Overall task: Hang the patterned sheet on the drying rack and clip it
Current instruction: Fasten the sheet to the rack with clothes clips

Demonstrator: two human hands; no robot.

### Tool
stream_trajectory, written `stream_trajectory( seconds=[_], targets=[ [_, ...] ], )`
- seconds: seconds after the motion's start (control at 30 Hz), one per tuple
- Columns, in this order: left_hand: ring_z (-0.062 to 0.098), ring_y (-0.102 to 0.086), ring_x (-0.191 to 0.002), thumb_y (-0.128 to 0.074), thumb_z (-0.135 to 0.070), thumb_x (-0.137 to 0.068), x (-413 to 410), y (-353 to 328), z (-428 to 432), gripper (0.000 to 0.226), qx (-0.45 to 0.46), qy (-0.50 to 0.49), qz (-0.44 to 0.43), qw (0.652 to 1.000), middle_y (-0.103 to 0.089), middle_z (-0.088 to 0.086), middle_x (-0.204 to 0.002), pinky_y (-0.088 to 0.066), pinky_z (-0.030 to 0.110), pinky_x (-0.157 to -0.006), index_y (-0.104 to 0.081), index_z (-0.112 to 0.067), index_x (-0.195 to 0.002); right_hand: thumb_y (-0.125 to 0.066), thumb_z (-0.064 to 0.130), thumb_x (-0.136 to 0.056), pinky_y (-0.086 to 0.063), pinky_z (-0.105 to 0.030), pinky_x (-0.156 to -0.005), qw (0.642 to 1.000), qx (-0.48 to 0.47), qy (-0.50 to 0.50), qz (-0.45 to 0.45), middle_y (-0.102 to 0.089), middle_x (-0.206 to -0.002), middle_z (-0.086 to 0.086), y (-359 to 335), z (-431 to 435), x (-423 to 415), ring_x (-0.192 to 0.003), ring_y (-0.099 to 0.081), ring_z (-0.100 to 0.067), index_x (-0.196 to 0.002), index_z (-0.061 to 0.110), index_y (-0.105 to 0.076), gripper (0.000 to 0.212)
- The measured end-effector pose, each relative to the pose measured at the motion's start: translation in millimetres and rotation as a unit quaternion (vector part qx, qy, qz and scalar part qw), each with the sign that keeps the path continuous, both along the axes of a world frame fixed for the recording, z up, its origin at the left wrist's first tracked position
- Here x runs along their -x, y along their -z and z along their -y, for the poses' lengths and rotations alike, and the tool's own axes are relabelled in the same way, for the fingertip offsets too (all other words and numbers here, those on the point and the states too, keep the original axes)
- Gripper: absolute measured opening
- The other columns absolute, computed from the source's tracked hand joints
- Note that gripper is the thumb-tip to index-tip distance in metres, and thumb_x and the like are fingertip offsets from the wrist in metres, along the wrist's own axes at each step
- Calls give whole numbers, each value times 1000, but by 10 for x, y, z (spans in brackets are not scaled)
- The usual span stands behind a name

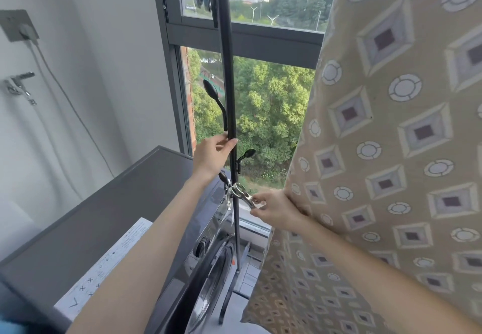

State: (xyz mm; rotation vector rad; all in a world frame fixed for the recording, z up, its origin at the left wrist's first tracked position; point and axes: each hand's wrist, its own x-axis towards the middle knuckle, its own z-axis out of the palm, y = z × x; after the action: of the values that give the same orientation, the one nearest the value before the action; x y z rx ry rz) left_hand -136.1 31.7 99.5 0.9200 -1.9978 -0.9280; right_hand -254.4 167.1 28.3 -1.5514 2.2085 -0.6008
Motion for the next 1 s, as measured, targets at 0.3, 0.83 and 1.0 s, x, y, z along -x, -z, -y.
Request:
stream_trajectory(
  seconds=[0.3, 0.83, 1.0],
  targets=[
    [12, -66, -89, -52, -34, -94, -318, -463, -303, 40, -152, 19, -8, 988, -65, 2, -117, -52, 35, -88, -56, -12, -127, -62, 18, -86, -53, -43, -84, 994, 58, -87, 5, -70, -103, -12, -503, -531, -182, -87, -68, -25, -110, 7, -66, 27],
    [12, -51, -118, -55, -35, -91, -793, -1339, -1919, 43, 107, 155, 97, 977, -53, -8, -132, -40, 28, -98, -48, -31, -133, -72, 26, -79, -56, -39, -77, 975, 208, -71, -28, -66, -92, 0, -1795, -1935, -23, -81, -64, -15, -105, 26, -61, 28],
    [15, -38, -131, -60, -43, -86, -719, -1485, -2287, 60, 221, 195, 202, 934, -44, -5, -141, -33, 37, -107, -36, -39, -140, -76, 23, -76, -55, -39, -82, 963, 257, -35, -70, -68, -95, -1, -2233, -2380, -118, -85, -66, -13, -112, 20, -63, 38]
  ],
)
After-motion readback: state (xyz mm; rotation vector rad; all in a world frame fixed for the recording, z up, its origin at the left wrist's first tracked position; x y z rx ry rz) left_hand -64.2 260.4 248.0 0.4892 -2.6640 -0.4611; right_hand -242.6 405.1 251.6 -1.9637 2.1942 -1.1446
